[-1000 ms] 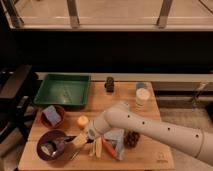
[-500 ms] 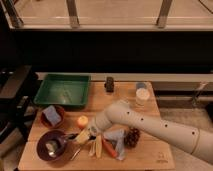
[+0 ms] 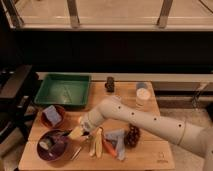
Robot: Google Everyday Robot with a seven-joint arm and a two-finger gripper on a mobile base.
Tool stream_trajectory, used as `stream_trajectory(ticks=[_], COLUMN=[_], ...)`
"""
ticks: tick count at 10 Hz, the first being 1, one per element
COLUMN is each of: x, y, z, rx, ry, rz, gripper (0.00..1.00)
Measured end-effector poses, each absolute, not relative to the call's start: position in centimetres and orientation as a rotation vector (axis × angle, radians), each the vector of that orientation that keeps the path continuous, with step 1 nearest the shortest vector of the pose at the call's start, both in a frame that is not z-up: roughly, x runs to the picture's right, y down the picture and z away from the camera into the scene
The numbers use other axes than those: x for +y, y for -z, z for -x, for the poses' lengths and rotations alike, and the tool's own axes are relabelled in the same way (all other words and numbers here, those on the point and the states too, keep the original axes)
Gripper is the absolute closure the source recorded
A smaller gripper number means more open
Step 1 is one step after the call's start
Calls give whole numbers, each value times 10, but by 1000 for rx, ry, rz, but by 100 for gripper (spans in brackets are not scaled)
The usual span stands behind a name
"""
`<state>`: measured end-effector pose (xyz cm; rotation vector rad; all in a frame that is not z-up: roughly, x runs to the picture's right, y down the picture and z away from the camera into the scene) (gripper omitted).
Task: Wipe purple bowl with brush
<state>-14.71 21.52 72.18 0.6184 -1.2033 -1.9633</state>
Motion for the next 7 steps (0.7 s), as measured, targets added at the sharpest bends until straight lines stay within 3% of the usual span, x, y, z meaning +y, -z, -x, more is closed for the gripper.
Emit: stream_trajectory(ticks=[7], x=[233], y=[-705], z=[97], rx=[-1185], ry=[1921], rz=[-510], gripper=[100])
